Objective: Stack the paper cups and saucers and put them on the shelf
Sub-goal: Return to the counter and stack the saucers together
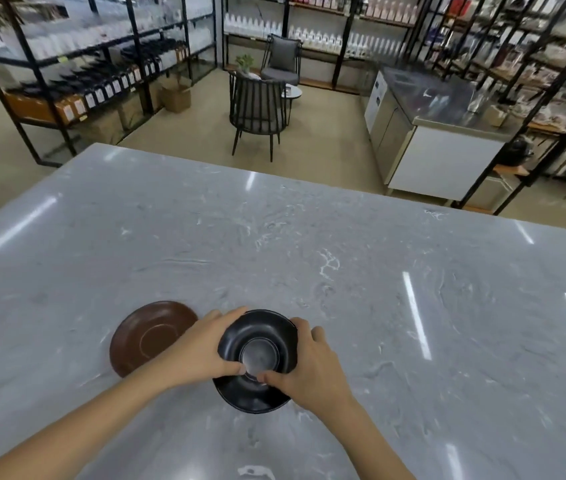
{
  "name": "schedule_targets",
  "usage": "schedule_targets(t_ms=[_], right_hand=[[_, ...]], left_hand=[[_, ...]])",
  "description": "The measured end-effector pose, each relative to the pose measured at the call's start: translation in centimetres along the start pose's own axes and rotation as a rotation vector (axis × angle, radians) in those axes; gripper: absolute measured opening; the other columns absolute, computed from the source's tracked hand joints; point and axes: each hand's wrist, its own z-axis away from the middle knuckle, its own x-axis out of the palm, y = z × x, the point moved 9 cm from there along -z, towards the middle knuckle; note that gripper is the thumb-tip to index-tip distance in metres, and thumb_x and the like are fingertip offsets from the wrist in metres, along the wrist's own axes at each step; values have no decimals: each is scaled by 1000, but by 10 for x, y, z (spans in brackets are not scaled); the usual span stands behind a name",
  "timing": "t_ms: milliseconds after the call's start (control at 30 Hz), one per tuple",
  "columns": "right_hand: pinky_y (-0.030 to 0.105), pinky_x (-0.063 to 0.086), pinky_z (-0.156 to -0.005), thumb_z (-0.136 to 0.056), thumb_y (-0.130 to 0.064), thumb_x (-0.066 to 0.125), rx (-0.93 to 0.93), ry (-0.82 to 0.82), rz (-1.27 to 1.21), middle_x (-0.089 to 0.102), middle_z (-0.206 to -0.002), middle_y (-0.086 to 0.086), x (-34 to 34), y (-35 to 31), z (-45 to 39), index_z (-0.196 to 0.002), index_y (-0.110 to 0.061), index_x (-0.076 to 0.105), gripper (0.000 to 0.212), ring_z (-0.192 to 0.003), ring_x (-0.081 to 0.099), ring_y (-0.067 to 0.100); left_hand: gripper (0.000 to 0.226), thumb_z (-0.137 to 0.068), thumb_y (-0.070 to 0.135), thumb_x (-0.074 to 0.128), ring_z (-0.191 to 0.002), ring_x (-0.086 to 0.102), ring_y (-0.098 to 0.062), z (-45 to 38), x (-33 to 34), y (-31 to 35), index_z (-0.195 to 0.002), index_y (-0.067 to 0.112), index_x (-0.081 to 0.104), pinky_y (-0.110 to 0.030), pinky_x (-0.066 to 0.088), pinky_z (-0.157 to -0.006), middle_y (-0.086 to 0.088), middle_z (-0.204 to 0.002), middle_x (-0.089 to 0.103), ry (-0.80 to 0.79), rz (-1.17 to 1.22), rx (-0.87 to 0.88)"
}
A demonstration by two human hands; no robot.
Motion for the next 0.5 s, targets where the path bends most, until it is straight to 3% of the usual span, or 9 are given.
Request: schedule_targets(t_ms=[100,200,367,500], right_hand=[[24,43,-66,-61,-64,77,-27,-8,11,42,-111,-6,19,-26,-7,-133,-37,31,89,-80,52,14],[28,48,-73,-64,-65,77,-39,-24,46,38,-110,-6,38,-49,-14,-140,-37,28,94,-87,62,22],[26,46,-74,-69,-60,78,-49,-34,71,32,-111,-5,66,-80,-29,-149,-33,22,101,-98,65,28],[32,51,-82,-69,-59,79,-41,-68,88,31,-113,-3,87,-101,-42,-152,-29,20,106,-103,63,30]], left_hand=[[111,-66,54,84,-118,50,-7,13,-18,-26,-158,42,22,-22,41,-99,11,-122,49,28,0,-29],[112,-64,56,84,-110,50,-4,24,-35,-49,-158,42,25,-18,40,-93,13,-114,50,57,-5,-45],[114,-59,59,82,-128,48,-10,36,-59,-82,-157,39,28,-33,41,-112,7,-139,51,95,3,-71],[110,-57,56,82,-134,45,-10,41,-74,-106,-154,41,32,-32,39,-115,9,-146,49,116,11,-78]])
